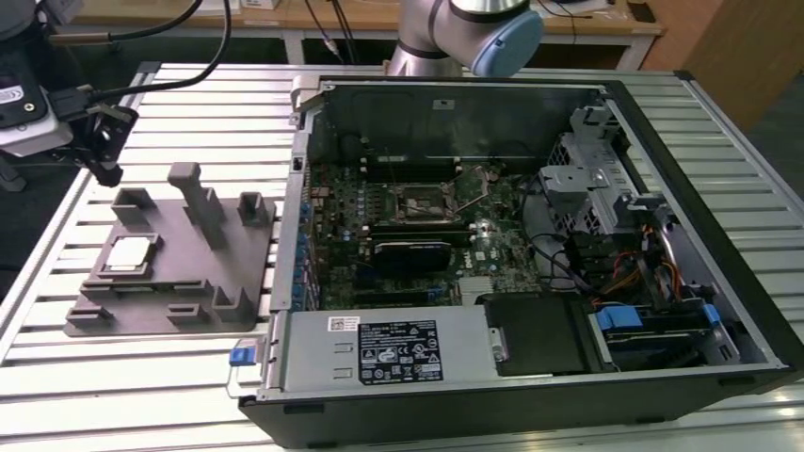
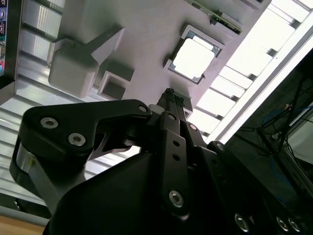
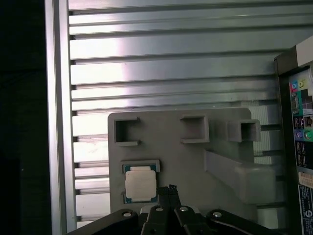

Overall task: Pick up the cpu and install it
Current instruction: 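Reach for the cpu, then pick up the cpu and move it towards the insertion slot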

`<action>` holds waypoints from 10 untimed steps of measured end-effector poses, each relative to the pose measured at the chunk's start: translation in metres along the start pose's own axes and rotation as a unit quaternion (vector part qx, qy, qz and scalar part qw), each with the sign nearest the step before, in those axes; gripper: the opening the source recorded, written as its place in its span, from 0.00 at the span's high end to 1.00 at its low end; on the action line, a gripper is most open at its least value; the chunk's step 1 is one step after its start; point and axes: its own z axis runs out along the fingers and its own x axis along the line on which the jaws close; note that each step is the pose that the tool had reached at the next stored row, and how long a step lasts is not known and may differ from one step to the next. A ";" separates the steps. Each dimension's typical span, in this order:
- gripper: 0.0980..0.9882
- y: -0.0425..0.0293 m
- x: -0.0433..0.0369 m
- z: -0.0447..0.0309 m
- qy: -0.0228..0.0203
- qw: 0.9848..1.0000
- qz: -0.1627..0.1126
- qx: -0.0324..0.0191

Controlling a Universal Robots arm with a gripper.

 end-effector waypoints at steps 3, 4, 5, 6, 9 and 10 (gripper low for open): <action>0.99 0.0000 0.0000 0.0005 0.000 1.000 0.000 0.000; 0.99 0.0000 0.0000 0.0005 0.000 1.000 0.000 0.000; 0.99 0.0000 0.0000 0.0005 0.000 1.000 0.000 0.000; 0.99 0.0000 0.0000 0.0005 0.000 1.000 0.000 0.000; 0.99 0.0000 0.0000 0.0008 0.000 1.000 0.000 0.000; 0.99 -0.0001 0.0000 0.0010 0.000 1.000 0.000 0.000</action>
